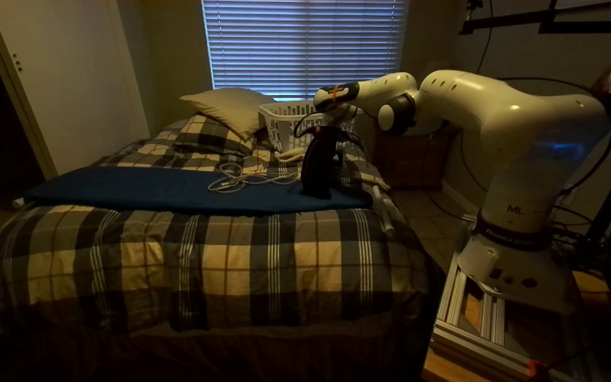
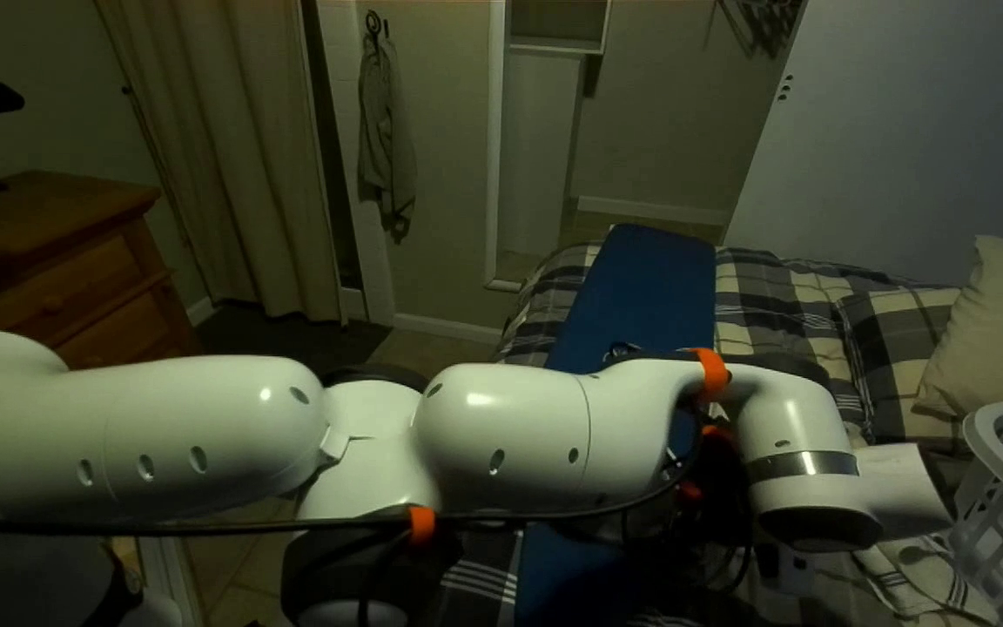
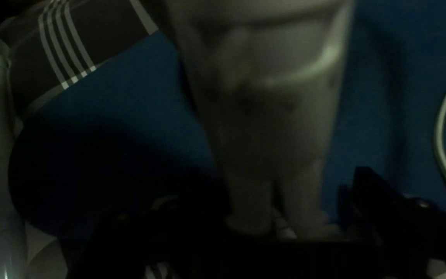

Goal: Place the iron upright.

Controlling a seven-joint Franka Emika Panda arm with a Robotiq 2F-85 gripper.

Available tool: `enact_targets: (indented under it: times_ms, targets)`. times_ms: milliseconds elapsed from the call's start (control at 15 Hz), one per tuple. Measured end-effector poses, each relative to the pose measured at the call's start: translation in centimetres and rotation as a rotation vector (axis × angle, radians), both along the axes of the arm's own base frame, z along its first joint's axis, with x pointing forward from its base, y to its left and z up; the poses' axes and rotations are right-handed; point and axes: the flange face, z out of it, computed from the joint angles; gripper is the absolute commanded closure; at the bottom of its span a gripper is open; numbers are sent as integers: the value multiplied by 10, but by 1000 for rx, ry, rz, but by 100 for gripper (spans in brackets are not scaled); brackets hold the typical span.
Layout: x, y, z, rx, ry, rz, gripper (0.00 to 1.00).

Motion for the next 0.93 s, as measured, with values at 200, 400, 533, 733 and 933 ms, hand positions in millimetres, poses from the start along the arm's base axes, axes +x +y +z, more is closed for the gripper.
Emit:
enact_targets:
  times_ms: [200,400,533,733,933]
  targets:
    - [2,-7,24,-69,-21,70,0]
    - [6,-13,50,-141,-40,136,0]
    - [9,-14,69,-192,-51,179,0]
    - [16,-13,102,-270,-69,247,0]
    - [26,-4,142,-339,-99,330,0]
